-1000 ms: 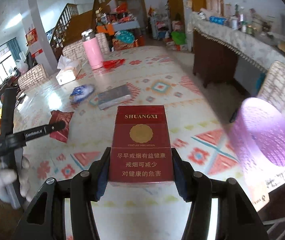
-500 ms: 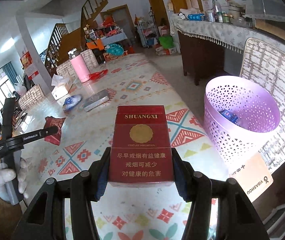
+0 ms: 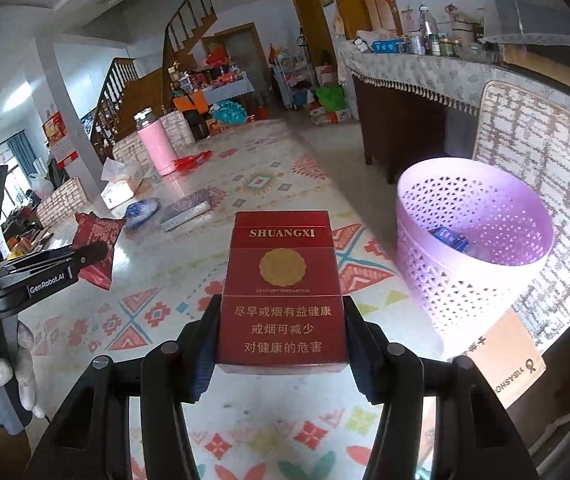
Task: Collect trash
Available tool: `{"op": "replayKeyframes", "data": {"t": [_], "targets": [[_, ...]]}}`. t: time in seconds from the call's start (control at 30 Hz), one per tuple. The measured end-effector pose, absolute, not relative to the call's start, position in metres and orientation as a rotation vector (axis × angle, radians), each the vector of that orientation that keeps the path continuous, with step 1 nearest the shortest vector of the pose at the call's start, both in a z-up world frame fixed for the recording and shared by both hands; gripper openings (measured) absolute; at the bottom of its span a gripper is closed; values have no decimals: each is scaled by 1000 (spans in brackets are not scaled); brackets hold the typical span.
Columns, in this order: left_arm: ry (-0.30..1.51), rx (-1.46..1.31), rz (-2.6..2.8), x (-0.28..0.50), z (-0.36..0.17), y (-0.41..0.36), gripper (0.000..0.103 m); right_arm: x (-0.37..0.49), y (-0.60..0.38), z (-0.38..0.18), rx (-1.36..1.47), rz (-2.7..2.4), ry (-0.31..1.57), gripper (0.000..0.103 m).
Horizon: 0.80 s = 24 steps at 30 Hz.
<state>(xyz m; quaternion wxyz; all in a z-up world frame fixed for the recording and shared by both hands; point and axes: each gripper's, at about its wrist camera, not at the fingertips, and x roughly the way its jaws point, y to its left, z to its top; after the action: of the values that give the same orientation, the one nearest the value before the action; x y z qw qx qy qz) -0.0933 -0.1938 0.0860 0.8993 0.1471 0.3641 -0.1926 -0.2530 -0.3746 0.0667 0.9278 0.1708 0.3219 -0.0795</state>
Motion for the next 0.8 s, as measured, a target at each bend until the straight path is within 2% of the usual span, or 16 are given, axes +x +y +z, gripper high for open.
{"op": "replayKeyframes", "data": {"t": [0.8], "targets": [[721,389,-450,-100,89,-257,32,-270,-435,62,428,-219,623,61]]}}
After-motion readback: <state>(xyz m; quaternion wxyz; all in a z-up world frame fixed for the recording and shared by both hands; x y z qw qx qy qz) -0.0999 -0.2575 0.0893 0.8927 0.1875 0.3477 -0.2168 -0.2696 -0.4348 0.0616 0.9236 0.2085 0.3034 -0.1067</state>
